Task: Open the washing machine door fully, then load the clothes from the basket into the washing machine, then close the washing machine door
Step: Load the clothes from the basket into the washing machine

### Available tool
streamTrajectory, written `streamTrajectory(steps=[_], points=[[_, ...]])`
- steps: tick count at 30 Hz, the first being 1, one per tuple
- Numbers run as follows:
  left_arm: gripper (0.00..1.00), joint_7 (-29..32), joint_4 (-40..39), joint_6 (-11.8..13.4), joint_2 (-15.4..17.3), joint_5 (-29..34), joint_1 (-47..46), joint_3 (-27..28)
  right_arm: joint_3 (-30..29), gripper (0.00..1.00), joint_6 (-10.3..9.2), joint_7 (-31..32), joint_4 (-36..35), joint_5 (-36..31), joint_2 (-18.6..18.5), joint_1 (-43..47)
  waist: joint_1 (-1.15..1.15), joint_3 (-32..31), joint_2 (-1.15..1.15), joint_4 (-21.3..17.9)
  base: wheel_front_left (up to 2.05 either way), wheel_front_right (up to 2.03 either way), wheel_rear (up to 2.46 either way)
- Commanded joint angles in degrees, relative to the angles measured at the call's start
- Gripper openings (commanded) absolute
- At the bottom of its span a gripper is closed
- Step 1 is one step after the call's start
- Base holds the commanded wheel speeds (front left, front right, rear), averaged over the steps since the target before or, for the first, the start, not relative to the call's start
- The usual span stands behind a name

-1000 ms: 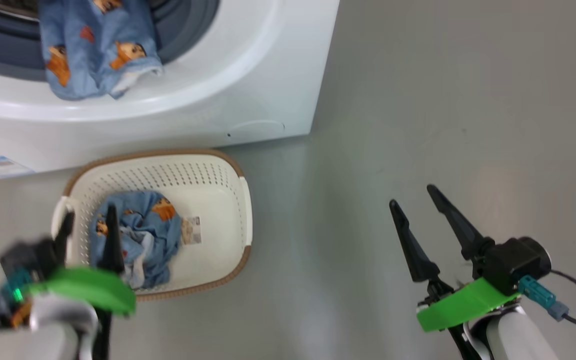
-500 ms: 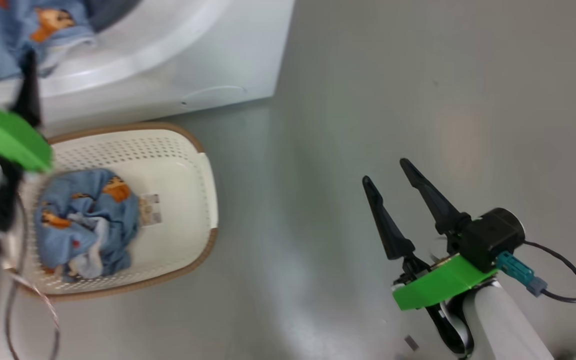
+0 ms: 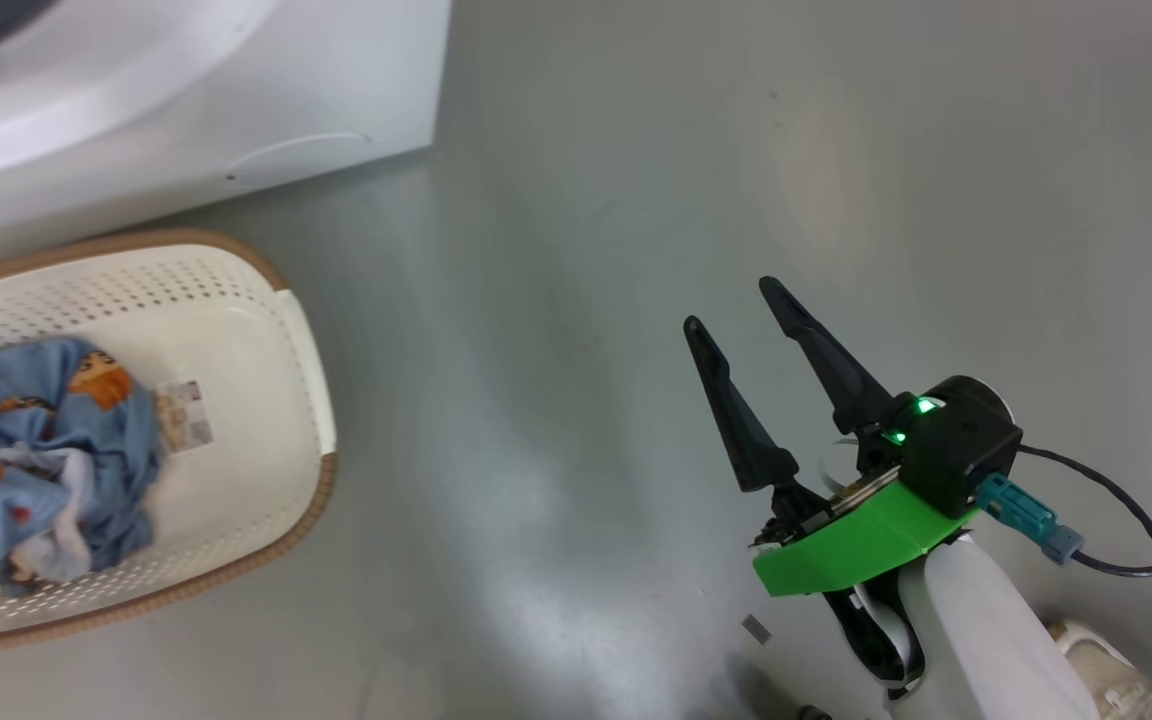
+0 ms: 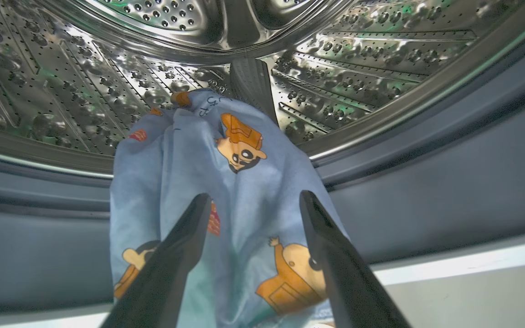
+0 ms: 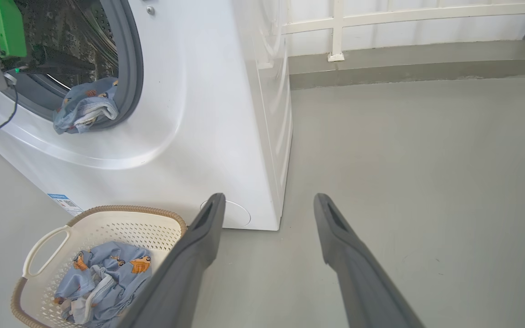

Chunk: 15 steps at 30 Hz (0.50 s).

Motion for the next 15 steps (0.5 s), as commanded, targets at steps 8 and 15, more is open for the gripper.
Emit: streamTrajectory(steps=[8, 15], points=[[1.00, 4.93, 3.37, 1.62, 6.54, 3.67, -6.27, -0.36, 3.00, 1.00, 0.09, -0.32, -1.89, 2.88, 0.57, -0.54, 0.00, 3.41, 0.00, -3.67, 0.00, 0.00, 0.00], [1.00, 8.76, 5.43, 3.22, 8.01, 4.21, -8.65, -0.59, 3.64, 1.00, 0.09, -0.32, -2.23, 4.11, 0.58, -0.79, 0.00, 4.40, 0.00, -4.62, 0.00, 0.00, 0.00]])
